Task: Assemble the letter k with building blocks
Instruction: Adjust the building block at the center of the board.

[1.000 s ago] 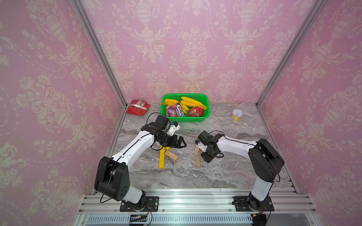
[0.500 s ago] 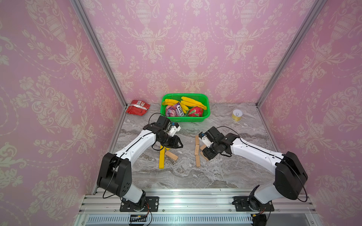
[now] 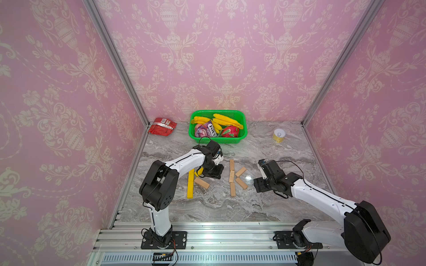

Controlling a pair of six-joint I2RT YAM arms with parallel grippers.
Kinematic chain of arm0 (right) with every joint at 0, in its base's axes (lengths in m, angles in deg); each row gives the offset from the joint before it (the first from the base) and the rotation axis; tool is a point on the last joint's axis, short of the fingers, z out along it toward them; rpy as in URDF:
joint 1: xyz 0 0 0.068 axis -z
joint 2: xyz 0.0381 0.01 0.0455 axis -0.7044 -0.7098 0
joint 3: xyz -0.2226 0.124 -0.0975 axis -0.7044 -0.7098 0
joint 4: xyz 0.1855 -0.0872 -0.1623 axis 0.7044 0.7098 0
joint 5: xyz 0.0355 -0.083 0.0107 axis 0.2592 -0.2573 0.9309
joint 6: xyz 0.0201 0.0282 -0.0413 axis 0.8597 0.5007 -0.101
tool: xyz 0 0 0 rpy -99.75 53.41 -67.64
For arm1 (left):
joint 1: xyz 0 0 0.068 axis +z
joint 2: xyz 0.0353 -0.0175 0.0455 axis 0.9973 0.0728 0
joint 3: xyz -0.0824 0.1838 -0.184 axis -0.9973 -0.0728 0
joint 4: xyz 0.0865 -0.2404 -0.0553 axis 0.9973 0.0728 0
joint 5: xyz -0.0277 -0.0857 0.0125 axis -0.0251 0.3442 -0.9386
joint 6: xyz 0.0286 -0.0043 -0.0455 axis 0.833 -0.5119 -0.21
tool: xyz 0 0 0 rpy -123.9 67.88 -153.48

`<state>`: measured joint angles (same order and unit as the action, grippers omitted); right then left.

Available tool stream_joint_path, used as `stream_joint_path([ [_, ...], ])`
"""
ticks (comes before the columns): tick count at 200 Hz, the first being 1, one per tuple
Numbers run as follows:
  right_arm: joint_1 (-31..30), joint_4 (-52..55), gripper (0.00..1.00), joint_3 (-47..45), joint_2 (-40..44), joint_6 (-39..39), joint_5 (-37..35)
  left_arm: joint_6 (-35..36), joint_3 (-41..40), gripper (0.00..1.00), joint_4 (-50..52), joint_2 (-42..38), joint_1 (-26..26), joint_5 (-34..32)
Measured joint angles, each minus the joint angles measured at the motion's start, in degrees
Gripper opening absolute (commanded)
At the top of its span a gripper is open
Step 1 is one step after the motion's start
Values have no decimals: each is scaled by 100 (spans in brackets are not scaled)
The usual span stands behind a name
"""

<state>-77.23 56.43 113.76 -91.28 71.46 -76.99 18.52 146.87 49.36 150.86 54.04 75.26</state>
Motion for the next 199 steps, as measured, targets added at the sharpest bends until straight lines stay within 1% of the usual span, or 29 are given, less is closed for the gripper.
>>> stream_joint_path([
  [16,42,-334,86,-184,219,140,295,-160,175,0,-142,197,-92,-201],
  [35,55,-710,89,-490,520,313,730,-372,188,0,-332,372,-186,-398],
  [43,55,-863,92,-651,675,402,918,-452,188,0,-393,435,-225,-463],
  [49,55,-981,99,-793,817,474,1056,-518,188,0,-448,470,-262,-516],
  [72,55,-1132,100,-1174,1346,708,1370,-741,188,0,-678,566,-407,-627],
  [105,55,-1119,100,-1475,2221,999,1456,-1027,188,0,-994,682,-564,-763],
  [130,55,-1093,100,-1637,2715,1023,1464,-1185,188,0,-1141,813,-632,-828],
  [163,55,-949,100,-1832,2776,953,1484,-1305,188,0,-1207,863,-671,-946],
  [199,55,-925,100,-1843,2695,870,1530,-1355,188,0,-1226,861,-678,-1029],
])
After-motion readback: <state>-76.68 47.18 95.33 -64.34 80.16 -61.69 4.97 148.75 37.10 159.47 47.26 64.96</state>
